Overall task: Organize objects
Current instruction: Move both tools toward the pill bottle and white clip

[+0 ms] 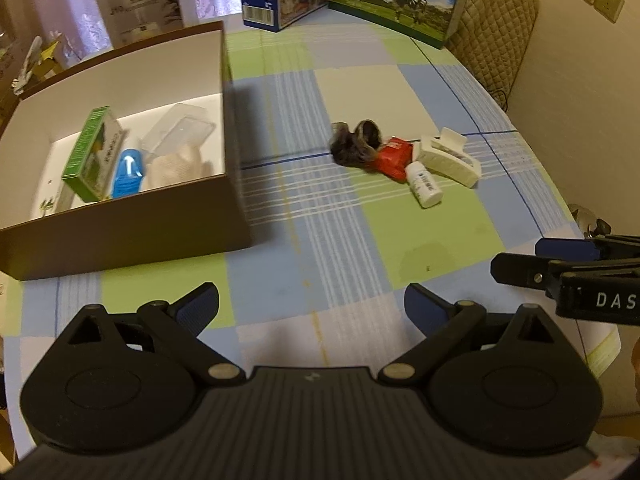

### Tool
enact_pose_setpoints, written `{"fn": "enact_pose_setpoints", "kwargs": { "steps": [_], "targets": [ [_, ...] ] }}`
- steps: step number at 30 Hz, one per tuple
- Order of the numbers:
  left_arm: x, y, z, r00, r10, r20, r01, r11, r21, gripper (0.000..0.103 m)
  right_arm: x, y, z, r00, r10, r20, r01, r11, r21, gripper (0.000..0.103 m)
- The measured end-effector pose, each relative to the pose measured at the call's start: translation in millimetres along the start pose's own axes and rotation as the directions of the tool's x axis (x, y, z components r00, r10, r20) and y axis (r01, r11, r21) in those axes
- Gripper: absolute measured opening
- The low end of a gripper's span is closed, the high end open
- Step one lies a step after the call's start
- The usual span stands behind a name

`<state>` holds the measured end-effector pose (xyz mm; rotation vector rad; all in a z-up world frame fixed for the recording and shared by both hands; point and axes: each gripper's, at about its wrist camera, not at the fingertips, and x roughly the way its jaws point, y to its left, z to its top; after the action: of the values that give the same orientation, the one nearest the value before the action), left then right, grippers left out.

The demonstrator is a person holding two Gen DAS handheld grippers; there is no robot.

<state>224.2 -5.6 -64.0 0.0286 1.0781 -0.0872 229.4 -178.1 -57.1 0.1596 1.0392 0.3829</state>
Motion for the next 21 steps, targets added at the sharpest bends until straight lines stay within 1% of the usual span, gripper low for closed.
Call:
{"fn": "enact_pose_setpoints", "kwargs": {
  "steps": [5, 15, 18, 20, 21],
  "targets": [
    [12.0, -10.5, 4.8, 1.000, -0.003, -0.015, 0.003, 1.000, -0.002, 0.098, 1.6, -16.4, 2.4, 1.000, -0.011, -0.003, 0.011, 1.000, 0.016, 0.064],
    [33.5, -24.7, 19.7, 1.000, -0.014, -0.013, 0.014, 1.000, -0.002, 0.097, 11.8, -40.8, 10.5, 0.999, -0.032, -0.009, 0.032, 0.999, 0.036, 0.064],
    [43.0, -32.9, 26.8, 0.999, -0.034, -0.011, 0.034, 0.999, 0.002, 0.092, 14.5, -50.1, 14.0, 0.999, -0.045, -0.005, 0.045, 0.998, 0.046, 0.064],
    [50.4, -39.6, 32.6, 0.999, -0.052, -0.009, 0.052, 0.999, 0.007, 0.087, 16.4, -57.0, 16.1, 0.998, -0.056, 0.000, 0.056, 0.997, 0.053, 0.064],
    [54.0, -43.1, 35.2, 0.998, -0.059, -0.008, 0.059, 0.998, 0.014, 0.085, 17.3, -61.1, 16.8, 0.998, -0.062, 0.002, 0.062, 0.996, 0.059, 0.064]
  ]
}}
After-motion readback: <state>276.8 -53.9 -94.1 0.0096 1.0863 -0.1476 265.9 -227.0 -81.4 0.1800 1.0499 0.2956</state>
